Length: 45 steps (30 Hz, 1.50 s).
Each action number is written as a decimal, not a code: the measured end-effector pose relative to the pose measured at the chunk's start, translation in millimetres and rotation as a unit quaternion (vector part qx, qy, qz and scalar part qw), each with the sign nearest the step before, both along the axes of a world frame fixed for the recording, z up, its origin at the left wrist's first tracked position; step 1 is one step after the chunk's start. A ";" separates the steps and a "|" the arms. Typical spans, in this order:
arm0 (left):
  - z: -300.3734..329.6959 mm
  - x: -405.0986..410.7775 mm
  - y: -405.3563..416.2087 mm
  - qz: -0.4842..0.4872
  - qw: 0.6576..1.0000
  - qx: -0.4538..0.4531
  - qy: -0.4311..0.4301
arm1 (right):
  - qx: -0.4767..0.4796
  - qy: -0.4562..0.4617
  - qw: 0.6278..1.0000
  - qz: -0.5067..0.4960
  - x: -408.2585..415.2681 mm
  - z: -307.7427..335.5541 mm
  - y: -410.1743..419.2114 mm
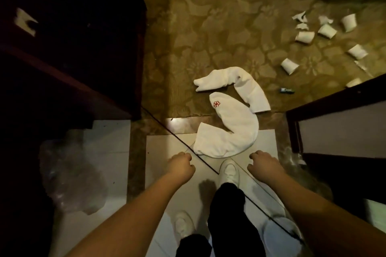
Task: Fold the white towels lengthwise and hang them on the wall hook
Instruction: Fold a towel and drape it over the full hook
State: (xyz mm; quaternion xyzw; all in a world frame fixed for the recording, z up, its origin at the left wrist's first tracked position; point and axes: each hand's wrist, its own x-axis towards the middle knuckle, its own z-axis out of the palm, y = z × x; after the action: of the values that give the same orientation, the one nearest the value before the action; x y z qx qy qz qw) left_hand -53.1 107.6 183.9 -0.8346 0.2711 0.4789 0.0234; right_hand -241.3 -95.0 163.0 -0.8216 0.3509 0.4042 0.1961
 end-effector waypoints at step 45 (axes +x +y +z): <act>16.7 8.9 -70.0 0.059 0.983 -0.151 0.083 | 0.018 -0.221 0.961 0.167 62.1 29.8 -33.3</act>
State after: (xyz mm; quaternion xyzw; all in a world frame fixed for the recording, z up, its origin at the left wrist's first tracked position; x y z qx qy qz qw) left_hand -44.2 37.7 200.6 -0.8004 0.2918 0.5006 -0.1537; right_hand -179.2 -128.3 192.8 -0.9336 0.1497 0.2458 0.2134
